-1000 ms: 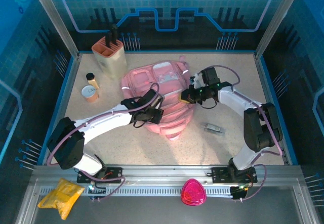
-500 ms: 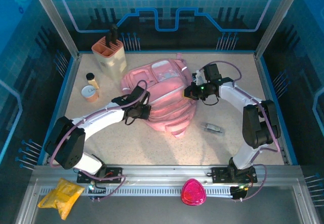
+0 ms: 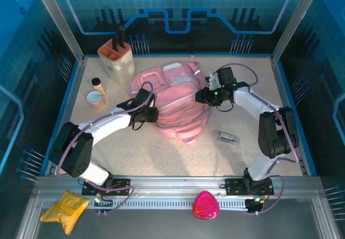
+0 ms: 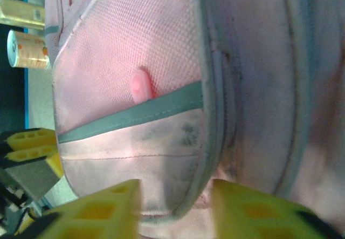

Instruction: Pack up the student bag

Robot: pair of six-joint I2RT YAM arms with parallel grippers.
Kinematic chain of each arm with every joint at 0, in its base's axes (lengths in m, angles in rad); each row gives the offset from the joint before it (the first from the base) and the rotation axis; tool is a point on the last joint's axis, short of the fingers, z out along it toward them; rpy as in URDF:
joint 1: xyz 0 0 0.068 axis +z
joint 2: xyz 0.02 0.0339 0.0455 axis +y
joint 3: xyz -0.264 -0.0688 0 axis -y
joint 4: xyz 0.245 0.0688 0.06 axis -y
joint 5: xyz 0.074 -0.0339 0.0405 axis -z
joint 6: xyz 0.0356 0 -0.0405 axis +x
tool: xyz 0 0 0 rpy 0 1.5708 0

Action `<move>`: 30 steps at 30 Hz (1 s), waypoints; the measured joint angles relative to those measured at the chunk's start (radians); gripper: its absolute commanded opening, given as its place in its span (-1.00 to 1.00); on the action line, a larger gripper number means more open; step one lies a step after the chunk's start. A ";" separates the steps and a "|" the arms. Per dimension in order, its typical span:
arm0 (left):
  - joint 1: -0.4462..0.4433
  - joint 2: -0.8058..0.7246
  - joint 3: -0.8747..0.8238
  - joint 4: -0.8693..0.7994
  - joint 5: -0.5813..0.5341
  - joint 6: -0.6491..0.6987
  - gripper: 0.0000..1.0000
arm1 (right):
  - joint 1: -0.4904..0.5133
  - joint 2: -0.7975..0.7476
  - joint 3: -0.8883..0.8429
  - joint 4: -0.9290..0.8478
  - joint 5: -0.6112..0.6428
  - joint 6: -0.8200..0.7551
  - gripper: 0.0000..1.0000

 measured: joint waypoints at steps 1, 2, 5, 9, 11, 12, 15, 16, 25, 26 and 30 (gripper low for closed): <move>-0.002 -0.026 -0.015 0.000 0.000 -0.015 -0.32 | -0.002 -0.022 -0.015 0.000 0.010 -0.001 0.05; -0.006 -0.058 -0.032 -0.001 0.001 -0.034 -0.28 | -0.002 -0.053 -0.036 -0.002 0.025 0.001 0.12; -0.037 -0.145 -0.071 -0.005 0.001 -0.103 -0.15 | -0.003 -0.149 -0.101 -0.021 0.064 -0.002 0.31; -0.143 -0.229 -0.107 -0.001 -0.008 -0.211 0.06 | -0.007 -0.276 -0.199 -0.064 0.127 0.003 0.46; -0.209 -0.245 -0.111 0.003 -0.019 -0.266 0.12 | -0.013 -0.328 -0.248 -0.090 0.157 0.005 0.49; -0.241 -0.248 -0.111 0.010 -0.024 -0.296 0.15 | -0.014 -0.358 -0.279 -0.098 0.177 0.007 0.54; -0.315 -0.249 -0.116 0.028 -0.061 -0.385 0.23 | -0.014 -0.452 -0.378 -0.132 0.237 0.016 0.72; -0.337 -0.248 -0.122 0.041 -0.074 -0.415 0.26 | -0.016 -0.486 -0.409 -0.150 0.257 0.021 0.77; -0.454 -0.159 -0.134 0.131 -0.167 -0.581 0.58 | -0.113 -0.560 -0.524 -0.200 0.329 0.050 0.99; -0.460 -0.145 -0.134 0.138 -0.175 -0.590 0.62 | -0.124 -0.555 -0.525 -0.196 0.335 0.050 0.99; -0.473 -0.105 -0.122 0.147 -0.192 -0.616 0.80 | -0.152 -0.524 -0.554 -0.182 0.360 0.051 0.99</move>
